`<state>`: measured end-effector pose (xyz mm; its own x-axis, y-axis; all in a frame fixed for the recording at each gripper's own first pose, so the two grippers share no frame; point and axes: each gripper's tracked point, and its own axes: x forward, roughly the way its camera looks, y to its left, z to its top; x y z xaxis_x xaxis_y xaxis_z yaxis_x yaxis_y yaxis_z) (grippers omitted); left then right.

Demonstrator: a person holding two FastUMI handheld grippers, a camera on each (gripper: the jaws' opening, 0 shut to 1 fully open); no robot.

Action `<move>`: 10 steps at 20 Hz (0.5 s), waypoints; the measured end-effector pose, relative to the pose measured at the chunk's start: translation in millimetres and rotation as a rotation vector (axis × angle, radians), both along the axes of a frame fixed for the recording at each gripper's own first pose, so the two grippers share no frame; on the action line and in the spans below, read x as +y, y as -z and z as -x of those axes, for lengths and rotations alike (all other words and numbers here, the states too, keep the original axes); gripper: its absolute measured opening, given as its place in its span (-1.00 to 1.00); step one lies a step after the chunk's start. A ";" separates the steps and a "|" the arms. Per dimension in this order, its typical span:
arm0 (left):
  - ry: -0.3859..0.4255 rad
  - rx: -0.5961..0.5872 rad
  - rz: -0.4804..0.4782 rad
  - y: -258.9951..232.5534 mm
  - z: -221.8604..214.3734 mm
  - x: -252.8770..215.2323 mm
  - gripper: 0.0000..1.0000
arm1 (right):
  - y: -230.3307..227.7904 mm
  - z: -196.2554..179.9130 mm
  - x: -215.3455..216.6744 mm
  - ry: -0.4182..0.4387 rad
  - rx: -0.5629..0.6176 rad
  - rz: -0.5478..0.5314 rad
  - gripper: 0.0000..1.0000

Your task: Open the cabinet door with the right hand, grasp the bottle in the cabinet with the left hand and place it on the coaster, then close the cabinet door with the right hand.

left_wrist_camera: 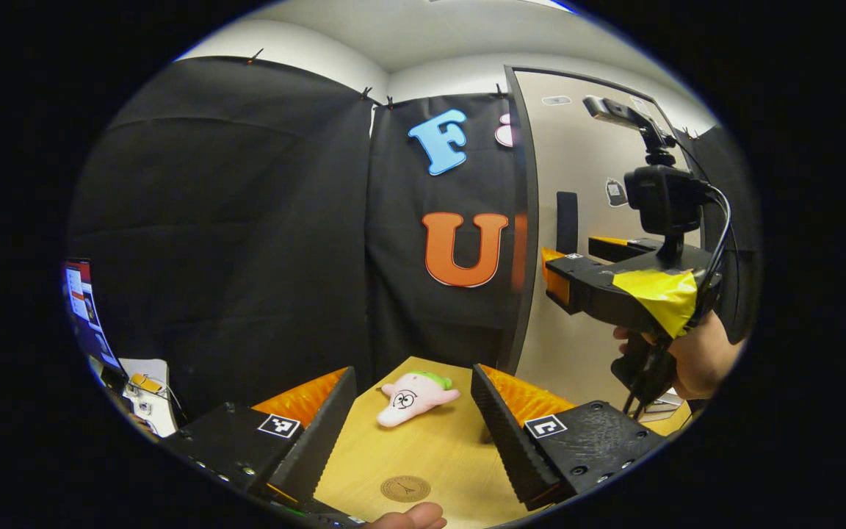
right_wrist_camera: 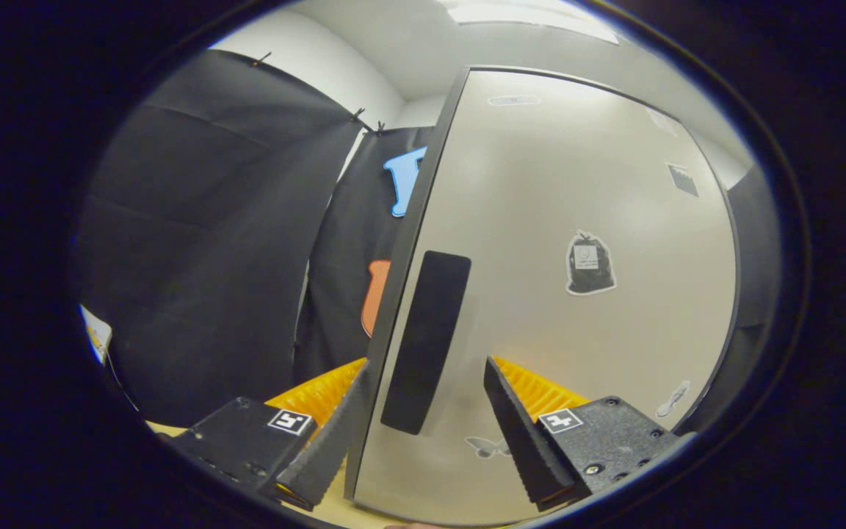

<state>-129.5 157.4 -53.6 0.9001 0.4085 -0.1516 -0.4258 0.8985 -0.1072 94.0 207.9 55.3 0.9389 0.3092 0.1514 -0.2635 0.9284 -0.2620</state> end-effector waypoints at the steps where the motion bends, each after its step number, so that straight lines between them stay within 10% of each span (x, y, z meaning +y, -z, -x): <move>1: 0.003 0.013 0.008 5.7 0.0 0.8 0.90 | 3.5 -0.8 -1.2 0.026 0.015 0.002 0.88; 5: 0.041 0.007 0.035 11.2 -4.8 -1.0 0.90 | 7.7 -3.2 8.5 0.000 0.040 0.018 -0.12; 10: 0.103 -0.005 0.022 16.1 -12.0 -0.4 0.90 | 12.2 4.2 8.8 -0.089 0.147 -0.003 -0.41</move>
<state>-117.5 157.1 -69.7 0.9378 0.3107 -0.1549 -0.3310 0.9347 -0.1293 89.8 216.7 43.2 0.9200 0.3917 0.0153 -0.3799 0.9006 -0.2113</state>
